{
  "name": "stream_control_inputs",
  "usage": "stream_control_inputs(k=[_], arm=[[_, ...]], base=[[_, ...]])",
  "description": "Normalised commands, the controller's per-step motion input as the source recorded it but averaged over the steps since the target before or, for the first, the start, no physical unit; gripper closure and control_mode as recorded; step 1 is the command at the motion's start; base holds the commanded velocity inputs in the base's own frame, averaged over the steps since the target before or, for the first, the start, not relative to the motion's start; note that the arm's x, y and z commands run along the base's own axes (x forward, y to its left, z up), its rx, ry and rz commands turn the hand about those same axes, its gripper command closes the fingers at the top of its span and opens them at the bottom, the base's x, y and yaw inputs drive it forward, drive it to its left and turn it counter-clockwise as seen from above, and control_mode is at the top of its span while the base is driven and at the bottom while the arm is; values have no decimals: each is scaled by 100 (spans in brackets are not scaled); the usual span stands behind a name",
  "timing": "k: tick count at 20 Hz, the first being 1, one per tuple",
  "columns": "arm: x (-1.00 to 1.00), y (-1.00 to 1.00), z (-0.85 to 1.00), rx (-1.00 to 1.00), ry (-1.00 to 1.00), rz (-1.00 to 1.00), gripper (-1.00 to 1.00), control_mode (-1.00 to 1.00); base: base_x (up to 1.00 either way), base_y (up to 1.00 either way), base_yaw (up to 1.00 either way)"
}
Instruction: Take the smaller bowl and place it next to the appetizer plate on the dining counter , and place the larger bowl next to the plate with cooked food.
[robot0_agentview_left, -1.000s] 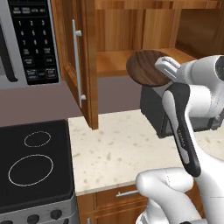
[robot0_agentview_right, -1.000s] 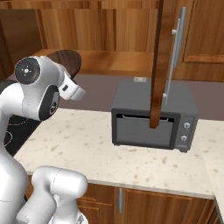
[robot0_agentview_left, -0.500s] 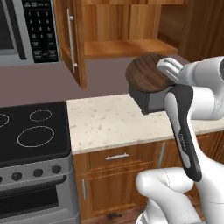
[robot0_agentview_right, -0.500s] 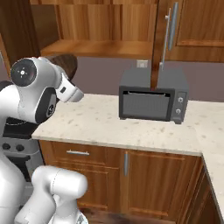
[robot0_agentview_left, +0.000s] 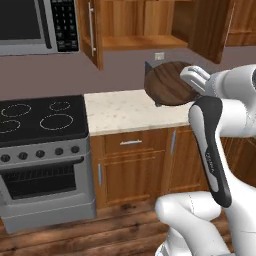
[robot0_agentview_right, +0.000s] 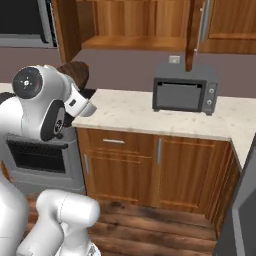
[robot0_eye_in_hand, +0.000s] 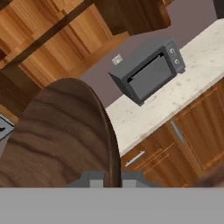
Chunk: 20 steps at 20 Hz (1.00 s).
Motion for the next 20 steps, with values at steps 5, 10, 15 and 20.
stream_control_inputs(k=[5, 10, 15, 20], arm=[[0, 0, 0, 0, 0, 0, 100, 100], [0, 0, 0, 0, 0, 0, 100, 100], [0, 0, 0, 0, 0, 0, 100, 100], [0, 0, 0, 0, 0, 0, 100, 100]], base=[[-100, 44, 6], [-100, 91, 14], [-100, 100, 16], [-100, 76, 11]])
